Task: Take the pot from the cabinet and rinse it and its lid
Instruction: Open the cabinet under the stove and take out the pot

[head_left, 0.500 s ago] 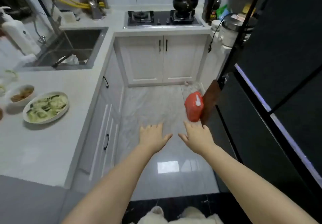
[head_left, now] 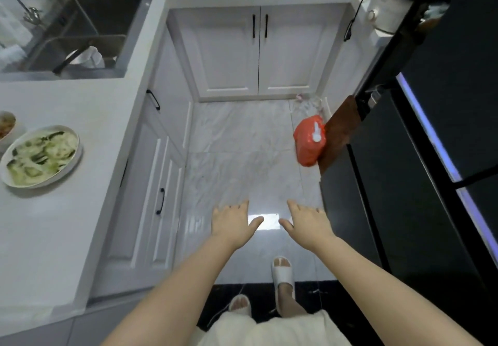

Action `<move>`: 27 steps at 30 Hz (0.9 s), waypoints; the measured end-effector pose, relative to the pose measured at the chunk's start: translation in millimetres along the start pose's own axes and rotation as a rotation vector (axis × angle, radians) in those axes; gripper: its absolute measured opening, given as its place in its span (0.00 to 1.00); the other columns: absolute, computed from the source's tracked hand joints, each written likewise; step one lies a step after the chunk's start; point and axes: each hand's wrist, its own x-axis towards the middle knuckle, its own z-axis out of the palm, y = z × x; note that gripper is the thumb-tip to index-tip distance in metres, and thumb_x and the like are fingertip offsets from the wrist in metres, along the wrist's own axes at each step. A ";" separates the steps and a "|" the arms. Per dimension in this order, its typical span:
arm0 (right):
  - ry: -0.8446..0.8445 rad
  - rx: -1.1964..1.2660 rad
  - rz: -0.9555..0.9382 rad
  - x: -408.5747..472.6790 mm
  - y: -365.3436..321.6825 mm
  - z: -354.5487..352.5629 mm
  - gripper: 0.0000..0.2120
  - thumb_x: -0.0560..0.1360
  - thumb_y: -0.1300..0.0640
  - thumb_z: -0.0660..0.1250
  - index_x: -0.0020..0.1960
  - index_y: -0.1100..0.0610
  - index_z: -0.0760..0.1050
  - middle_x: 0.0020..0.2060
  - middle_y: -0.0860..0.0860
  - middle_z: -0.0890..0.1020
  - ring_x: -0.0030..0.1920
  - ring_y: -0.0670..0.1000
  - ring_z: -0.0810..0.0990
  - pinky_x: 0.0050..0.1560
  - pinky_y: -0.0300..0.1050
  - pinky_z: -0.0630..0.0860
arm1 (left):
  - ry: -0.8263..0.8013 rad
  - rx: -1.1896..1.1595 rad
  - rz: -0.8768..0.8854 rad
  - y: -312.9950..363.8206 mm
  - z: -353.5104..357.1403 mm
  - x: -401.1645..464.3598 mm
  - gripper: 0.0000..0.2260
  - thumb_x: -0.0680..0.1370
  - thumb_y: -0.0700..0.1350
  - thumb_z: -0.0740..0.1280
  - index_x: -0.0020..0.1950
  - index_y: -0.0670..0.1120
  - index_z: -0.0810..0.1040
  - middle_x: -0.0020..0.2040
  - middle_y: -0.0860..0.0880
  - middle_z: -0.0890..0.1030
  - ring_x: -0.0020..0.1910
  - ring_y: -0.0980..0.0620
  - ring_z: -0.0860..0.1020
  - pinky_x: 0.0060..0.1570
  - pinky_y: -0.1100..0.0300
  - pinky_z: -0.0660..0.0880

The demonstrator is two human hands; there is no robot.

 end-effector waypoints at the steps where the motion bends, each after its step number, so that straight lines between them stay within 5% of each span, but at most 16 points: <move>1: -0.010 -0.002 -0.010 5.8 4.4 -2.2 0.28 0.78 0.41 0.51 0.72 0.55 0.57 0.65 0.55 0.75 0.62 0.58 0.74 0.63 0.55 0.67 | -0.013 0.000 -0.011 3.8 -1.9 5.8 0.31 0.77 0.65 0.50 0.75 0.49 0.58 0.68 0.45 0.74 0.67 0.43 0.70 0.70 0.44 0.54; 19: -0.107 0.048 -0.077 112.9 44.3 -43.9 0.27 0.78 0.41 0.52 0.71 0.55 0.58 0.63 0.55 0.76 0.63 0.57 0.73 0.62 0.52 0.67 | -0.027 -0.081 -0.213 34.7 -41.4 91.8 0.30 0.77 0.64 0.51 0.73 0.48 0.62 0.68 0.46 0.74 0.67 0.44 0.70 0.67 0.47 0.60; 27: -0.065 0.066 -0.034 166.0 26.6 -80.0 0.26 0.78 0.41 0.52 0.69 0.56 0.63 0.64 0.54 0.75 0.64 0.57 0.72 0.62 0.51 0.66 | -0.043 -0.055 -0.138 9.8 -78.1 151.6 0.28 0.77 0.64 0.51 0.71 0.48 0.66 0.67 0.46 0.74 0.66 0.45 0.70 0.66 0.48 0.61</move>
